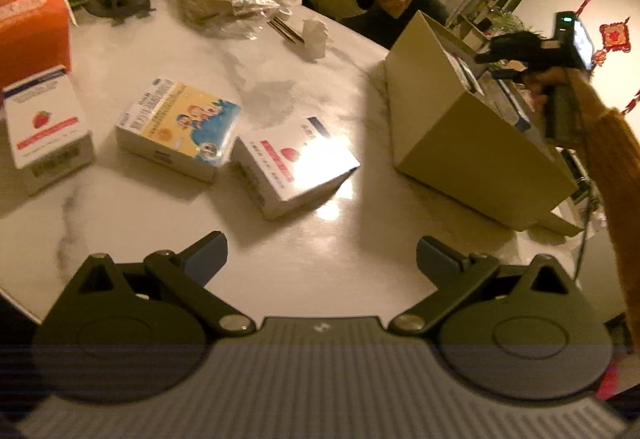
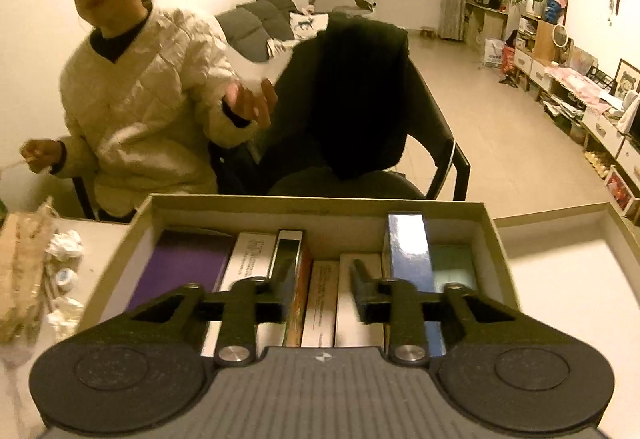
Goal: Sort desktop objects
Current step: 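Reach the left gripper to the white Cefaclor strawberry box and grasp it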
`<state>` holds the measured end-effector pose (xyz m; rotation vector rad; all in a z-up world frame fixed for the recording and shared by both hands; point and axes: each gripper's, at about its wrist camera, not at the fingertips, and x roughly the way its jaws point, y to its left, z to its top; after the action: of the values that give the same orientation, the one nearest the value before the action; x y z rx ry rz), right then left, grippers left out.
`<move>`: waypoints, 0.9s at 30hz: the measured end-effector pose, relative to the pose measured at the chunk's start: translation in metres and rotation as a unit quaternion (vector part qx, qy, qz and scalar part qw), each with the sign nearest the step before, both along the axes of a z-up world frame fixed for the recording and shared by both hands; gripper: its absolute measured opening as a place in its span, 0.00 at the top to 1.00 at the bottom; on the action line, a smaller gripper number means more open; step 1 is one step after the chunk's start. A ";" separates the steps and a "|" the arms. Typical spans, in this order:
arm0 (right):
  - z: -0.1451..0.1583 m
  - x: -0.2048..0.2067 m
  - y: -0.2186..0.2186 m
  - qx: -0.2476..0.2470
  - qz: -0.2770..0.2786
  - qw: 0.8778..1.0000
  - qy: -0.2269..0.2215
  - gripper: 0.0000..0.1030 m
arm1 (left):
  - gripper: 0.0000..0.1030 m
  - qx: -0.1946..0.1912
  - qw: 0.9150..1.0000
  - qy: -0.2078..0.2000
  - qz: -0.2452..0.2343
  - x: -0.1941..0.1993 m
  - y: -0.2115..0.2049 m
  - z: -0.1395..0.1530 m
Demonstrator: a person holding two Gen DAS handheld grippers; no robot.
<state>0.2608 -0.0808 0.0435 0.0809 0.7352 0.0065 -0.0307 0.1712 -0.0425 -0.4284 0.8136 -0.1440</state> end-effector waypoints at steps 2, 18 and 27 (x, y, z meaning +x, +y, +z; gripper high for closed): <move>0.005 -0.012 -0.003 0.006 0.006 1.000 -0.009 0.53 | 0.00 0.019 1.000 -0.002 0.008 -0.002 0.001 -0.001; 0.028 -0.110 -0.029 0.086 0.047 0.992 -0.077 0.13 | 0.00 0.120 0.984 -0.009 0.135 -0.012 0.034 0.002; 0.041 -0.153 -0.045 0.112 0.052 0.985 -0.122 0.07 | 0.00 0.166 0.964 -0.008 0.206 -0.010 0.044 -0.001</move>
<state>0.1080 -0.1260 0.0846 0.2526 0.4896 0.1957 -0.0407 0.2157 -0.0440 -0.2711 0.7008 0.3727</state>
